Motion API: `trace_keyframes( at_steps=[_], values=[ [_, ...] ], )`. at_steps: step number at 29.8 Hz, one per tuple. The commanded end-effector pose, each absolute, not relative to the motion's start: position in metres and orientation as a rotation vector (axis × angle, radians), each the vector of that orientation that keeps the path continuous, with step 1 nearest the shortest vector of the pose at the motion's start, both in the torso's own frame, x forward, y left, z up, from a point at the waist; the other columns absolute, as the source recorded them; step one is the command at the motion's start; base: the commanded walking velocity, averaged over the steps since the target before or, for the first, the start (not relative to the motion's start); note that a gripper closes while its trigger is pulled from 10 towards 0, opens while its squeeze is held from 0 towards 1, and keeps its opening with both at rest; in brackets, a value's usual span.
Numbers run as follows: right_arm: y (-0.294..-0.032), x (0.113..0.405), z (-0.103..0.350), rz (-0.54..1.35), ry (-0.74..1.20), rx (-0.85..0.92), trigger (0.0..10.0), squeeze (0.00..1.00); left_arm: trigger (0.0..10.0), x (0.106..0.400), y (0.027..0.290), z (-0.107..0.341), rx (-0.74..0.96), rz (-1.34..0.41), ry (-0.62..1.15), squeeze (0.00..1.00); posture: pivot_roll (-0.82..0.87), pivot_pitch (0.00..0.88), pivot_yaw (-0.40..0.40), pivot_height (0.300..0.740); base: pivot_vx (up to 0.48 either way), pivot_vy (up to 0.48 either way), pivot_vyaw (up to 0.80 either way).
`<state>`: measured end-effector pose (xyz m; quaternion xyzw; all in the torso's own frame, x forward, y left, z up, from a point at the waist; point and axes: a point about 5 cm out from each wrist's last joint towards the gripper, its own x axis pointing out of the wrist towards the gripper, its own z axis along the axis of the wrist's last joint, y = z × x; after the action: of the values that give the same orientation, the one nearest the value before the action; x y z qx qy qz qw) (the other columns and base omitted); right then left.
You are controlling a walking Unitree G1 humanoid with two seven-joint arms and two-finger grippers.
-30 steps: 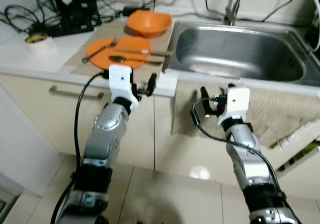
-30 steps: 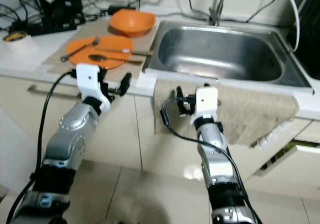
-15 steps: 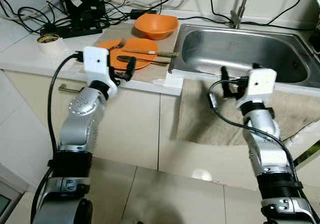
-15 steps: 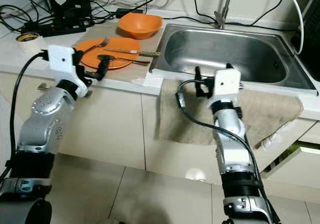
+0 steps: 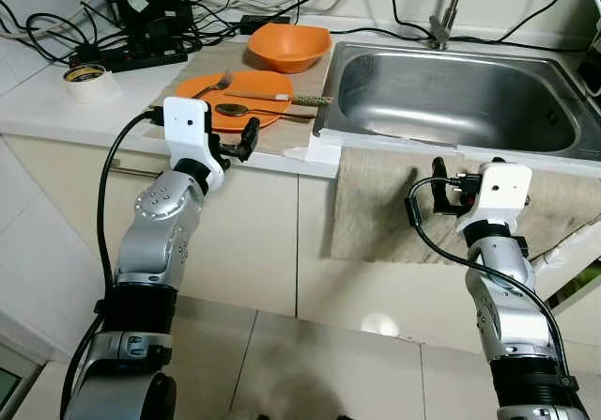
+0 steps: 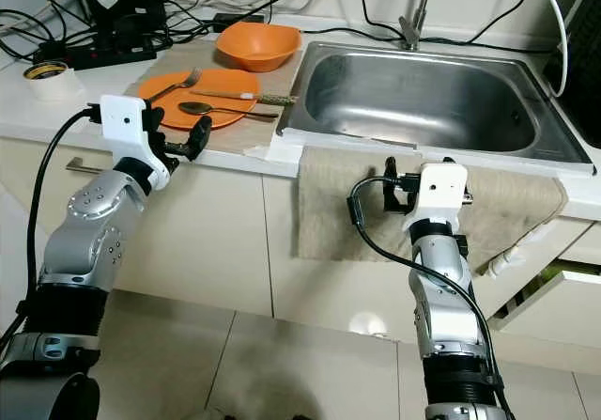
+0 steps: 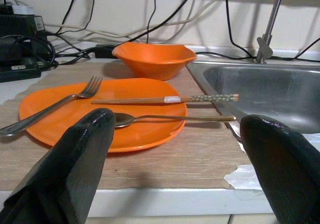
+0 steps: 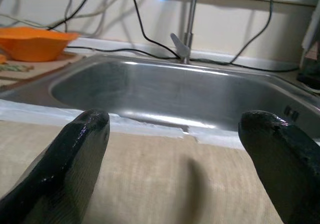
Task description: Kitchen organization
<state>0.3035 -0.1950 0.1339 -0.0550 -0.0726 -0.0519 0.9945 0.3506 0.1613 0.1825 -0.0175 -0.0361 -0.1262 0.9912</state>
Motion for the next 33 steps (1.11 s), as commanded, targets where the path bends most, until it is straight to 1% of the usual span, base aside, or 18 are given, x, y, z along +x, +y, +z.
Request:
trace_keyframes(
  at_steps=[1, 6, 10, 33],
  values=[
    [-0.192, 0.303, 0.135, -0.096, -0.140, -0.108, 10.0, 0.00, 10.0, 0.350, 0.162, 0.178, -0.052, -0.247, -0.050, 0.00, -0.03, 0.000, 0.026, 0.732, 0.000, 0.000, 0.00],
    [-0.193, 0.305, 0.138, -0.099, -0.141, -0.107, 10.0, 0.00, 10.0, 0.348, 0.159, 0.180, -0.079, -0.256, -0.065, 0.00, -0.03, 0.000, 0.022, 0.732, 0.000, 0.000, 0.00],
    [-0.190, 0.309, 0.141, -0.083, -0.159, -0.130, 10.0, 0.00, 10.0, 0.348, 0.154, 0.190, -0.078, -0.257, -0.114, 0.00, -0.03, 0.000, 0.023, 0.732, 0.457, 0.000, 0.00],
    [-0.181, 0.313, 0.137, -0.057, -0.153, -0.135, 10.0, 0.00, 10.0, 0.348, 0.142, 0.194, -0.074, -0.278, -0.130, 0.00, -0.02, 0.000, 0.025, 0.732, 0.457, 0.000, 0.00]
  ],
)
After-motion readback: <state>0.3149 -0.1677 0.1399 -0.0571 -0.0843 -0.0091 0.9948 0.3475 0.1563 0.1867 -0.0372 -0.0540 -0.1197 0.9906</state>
